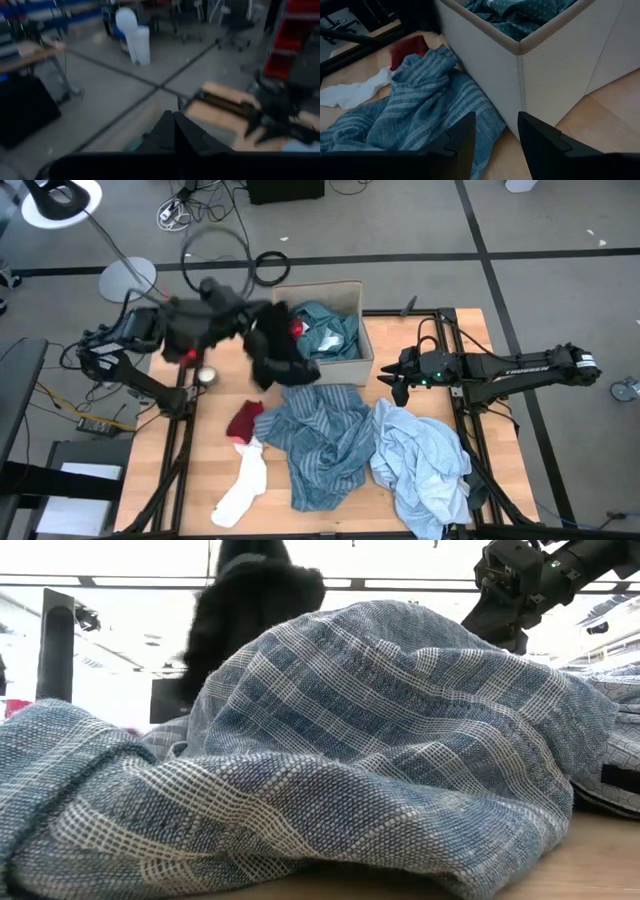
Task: Sort clothes
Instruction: Put the black boxer into the laundry bin
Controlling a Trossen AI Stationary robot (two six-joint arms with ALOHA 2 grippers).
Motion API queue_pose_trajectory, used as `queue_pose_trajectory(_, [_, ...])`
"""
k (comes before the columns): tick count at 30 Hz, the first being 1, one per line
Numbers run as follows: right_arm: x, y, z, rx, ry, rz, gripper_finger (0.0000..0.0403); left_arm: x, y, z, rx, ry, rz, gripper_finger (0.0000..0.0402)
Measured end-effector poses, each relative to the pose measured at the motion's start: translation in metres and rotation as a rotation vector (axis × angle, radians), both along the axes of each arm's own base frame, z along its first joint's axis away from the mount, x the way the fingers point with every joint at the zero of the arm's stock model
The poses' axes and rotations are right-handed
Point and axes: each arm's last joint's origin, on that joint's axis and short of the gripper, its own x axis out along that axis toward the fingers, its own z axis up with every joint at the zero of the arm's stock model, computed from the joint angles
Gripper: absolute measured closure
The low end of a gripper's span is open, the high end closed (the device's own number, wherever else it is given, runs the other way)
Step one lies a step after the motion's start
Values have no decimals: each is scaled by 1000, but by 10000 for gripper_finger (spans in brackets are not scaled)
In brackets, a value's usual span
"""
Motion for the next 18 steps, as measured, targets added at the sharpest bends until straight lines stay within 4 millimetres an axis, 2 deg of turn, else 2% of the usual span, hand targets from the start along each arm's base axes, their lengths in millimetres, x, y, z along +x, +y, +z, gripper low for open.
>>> queue_pose_trajectory(9, [0, 0, 0, -14, 5, 9, 254, 11, 48, 31, 232, -143, 122, 401])
queue_pose_trajectory(12, [0, 0, 0, -15, 5, 9, 254, 14, 63, 34, 269, -164, 173, 401])
queue_pose_trajectory(18, [0, 0, 0, -26, 8, 5, 254, 25, 83, 35, 291, -236, 80, 401])
